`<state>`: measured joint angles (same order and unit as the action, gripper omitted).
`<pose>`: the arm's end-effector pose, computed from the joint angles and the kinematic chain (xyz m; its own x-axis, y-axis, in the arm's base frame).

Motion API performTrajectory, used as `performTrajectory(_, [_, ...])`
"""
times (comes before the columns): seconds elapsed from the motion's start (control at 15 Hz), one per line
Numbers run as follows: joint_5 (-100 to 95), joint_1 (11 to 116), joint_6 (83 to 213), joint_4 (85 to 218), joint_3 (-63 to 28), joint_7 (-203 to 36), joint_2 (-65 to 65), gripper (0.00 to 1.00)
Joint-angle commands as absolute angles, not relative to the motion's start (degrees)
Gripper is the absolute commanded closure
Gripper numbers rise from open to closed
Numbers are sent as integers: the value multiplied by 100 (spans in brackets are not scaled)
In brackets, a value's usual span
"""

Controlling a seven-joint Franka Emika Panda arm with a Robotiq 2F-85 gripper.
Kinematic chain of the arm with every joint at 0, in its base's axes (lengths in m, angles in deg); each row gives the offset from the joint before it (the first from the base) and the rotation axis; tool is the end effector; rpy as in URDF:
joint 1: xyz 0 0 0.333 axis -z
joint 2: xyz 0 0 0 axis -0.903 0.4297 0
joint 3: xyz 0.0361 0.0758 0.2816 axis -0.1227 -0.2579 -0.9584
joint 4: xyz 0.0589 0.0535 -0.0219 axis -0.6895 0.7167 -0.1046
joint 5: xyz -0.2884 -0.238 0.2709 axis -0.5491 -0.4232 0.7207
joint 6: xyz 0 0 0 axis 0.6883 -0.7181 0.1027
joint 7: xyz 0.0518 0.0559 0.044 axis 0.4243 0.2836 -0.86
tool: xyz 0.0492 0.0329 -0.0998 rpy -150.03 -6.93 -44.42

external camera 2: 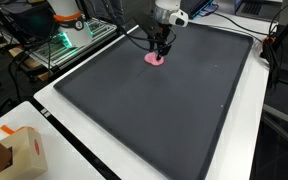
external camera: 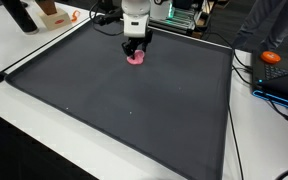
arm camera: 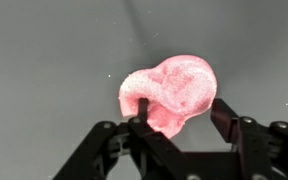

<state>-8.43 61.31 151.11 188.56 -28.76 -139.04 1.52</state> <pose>0.5404 0.1033 0.1192 0.3593 0.9228 -0.1388 0.9211 -0.3746 -0.1061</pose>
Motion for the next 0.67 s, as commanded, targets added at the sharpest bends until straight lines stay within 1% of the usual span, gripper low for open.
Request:
performTrajectory(0.0, [-1144, 6132, 15411, 19020, -2827, -13709, 181, 64])
performTrajectory(0.27, [-1274, 6134, 15444, 19017, -2832, -13636, 193, 93])
performTrajectory(0.33, [-1299, 6134, 15446, 19015, -2833, -13631, 197, 99])
performTrajectory(0.6, [-1361, 6136, 15417, 19003, -2839, -13622, 205, 100])
